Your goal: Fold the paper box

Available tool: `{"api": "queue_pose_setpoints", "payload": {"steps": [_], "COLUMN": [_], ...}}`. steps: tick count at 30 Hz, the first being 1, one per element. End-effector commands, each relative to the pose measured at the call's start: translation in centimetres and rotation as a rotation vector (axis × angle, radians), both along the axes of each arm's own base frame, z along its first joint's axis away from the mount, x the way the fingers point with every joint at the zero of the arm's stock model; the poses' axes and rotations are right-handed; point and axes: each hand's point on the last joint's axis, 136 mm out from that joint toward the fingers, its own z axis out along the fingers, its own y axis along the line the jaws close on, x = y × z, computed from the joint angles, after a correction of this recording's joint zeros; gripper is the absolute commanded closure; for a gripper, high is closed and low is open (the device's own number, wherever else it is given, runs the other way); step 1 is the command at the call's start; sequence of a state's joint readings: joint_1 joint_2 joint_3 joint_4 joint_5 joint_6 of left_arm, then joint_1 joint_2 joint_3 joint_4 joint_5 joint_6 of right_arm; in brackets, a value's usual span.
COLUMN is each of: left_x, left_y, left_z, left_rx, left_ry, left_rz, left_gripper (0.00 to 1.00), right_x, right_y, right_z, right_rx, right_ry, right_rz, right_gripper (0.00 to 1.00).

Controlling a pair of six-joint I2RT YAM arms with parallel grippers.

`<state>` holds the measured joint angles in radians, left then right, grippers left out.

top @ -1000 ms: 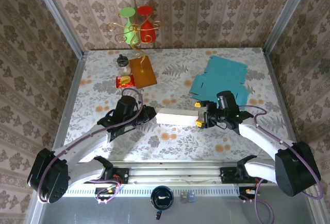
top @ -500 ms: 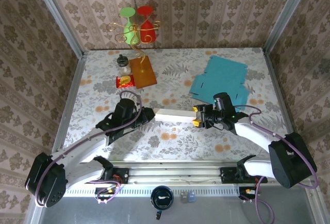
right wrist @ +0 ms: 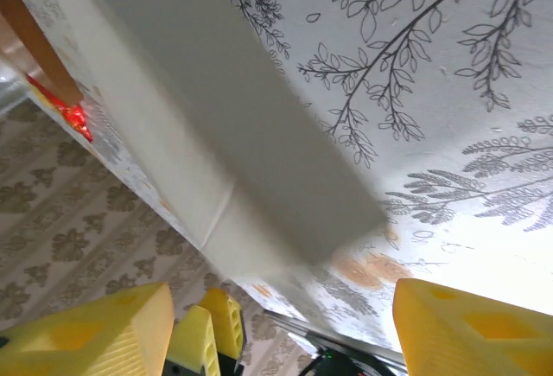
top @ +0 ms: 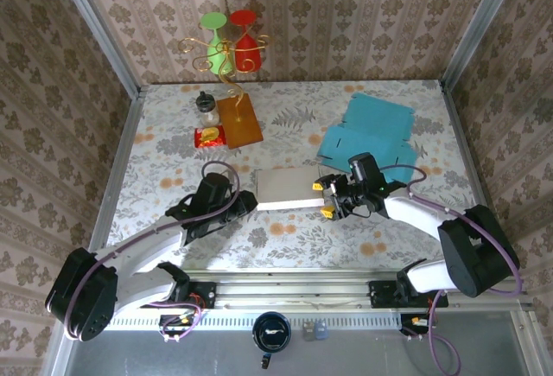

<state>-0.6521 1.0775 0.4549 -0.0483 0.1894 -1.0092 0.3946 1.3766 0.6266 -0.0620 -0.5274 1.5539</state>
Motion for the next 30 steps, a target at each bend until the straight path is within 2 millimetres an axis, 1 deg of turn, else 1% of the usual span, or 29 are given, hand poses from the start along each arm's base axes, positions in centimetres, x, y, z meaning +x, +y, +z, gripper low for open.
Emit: {"api": "queue_pose_setpoints", "payload": {"steps": [1, 5, 7, 9, 11, 13, 15, 18, 21, 23, 25, 30], "left_x": [-0.3, -0.3, 0.0, 0.5, 1.1, 1.7, 2.5, 3.5, 3.7, 3.6, 3.5, 2.9], "left_y": [0.9, 1.4, 1.5, 1.3, 1.0, 0.6, -0.2, -1.2, -1.6, -1.6, -1.3, -0.6], "left_z": [0.3, 1.3, 2.0, 3.2, 4.5, 5.6, 7.1, 10.2, 13.0, 14.2, 14.5, 13.6], "left_rx": [0.02, 0.021, 0.017, 0.019, 0.04, 0.063, 0.062, 0.04, 0.043, 0.055, 0.074, 0.076], "left_ry": [0.018, 0.019, 0.007, -0.026, -0.074, -0.122, -0.198, -0.365, -0.535, -0.613, -0.645, -0.636], "left_rz": [0.02, 0.032, 0.034, 0.015, -0.024, -0.067, -0.118, -0.186, -0.243, -0.269, -0.271, -0.256], "left_gripper": [0.63, 0.62, 0.62, 0.61, 0.61, 0.6, 0.6, 0.6, 0.61, 0.6, 0.59, 0.59], "right_x": [-2.1, -2.3, -2.0, -1.1, 0.5, 1.1, 2.2, 3.1, 3.9, 4.4, 4.8, 5.7], "right_y": [-1.3, -2.9, -3.4, -4.1, -4.1, -4.6, -4.4, -4.0, -4.0, -3.6, -3.0, -2.5], "right_z": [-1.0, -0.9, -0.6, -0.1, 0.4, 0.2, 0.1, -0.7, -1.5, -1.7, -1.8, -2.3], "right_rx": [-0.109, -0.186, -0.232, -0.312, -0.375, -0.444, -0.474, -0.491, -0.514, -0.5, -0.48, -0.472], "right_ry": [0.037, 0.016, -0.026, -0.094, -0.191, -0.225, -0.276, -0.302, -0.307, -0.323, -0.336, -0.351], "right_rz": [0.136, 0.197, 0.248, 0.335, 0.43, 0.52, 0.605, 0.705, 0.761, 0.781, 0.792, 0.819], "right_gripper": [0.27, 0.27, 0.29, 0.32, 0.35, 0.36, 0.37, 0.39, 0.39, 0.4, 0.41, 0.42]}}
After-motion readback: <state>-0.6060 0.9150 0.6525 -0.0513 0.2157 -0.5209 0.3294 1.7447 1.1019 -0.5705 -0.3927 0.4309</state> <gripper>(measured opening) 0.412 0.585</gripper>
